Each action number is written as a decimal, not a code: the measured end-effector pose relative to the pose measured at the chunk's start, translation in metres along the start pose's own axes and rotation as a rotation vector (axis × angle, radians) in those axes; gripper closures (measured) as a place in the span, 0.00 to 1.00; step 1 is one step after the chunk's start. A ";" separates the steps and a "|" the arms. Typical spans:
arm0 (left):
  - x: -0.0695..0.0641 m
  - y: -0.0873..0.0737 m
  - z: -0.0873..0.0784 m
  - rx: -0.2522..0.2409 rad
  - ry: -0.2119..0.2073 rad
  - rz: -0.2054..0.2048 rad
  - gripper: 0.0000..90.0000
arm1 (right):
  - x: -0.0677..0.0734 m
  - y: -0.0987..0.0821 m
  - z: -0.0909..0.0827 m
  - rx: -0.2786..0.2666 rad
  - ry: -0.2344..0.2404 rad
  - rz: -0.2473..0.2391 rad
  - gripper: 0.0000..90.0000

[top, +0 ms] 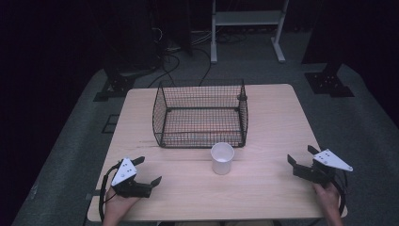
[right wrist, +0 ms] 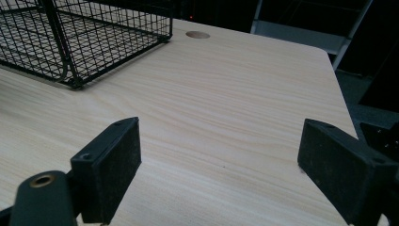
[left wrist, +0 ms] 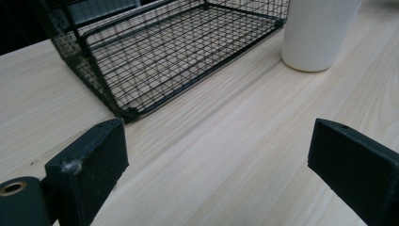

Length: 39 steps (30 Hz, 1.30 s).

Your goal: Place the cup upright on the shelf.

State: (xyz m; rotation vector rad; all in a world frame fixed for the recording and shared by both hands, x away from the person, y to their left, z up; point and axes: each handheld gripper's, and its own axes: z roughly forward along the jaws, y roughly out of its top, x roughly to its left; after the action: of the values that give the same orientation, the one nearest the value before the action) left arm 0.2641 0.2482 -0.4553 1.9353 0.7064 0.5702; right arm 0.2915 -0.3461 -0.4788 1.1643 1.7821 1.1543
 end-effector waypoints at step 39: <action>-0.024 0.054 0.043 0.039 -0.130 0.121 0.03 | 0.000 0.000 0.001 0.003 0.004 -0.005 0.15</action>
State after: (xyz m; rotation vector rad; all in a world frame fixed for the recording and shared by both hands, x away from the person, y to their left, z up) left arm 0.2873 0.1847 -0.4272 2.0417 0.5245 0.5026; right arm 0.2919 -0.3454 -0.4791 1.1592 1.7893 1.1523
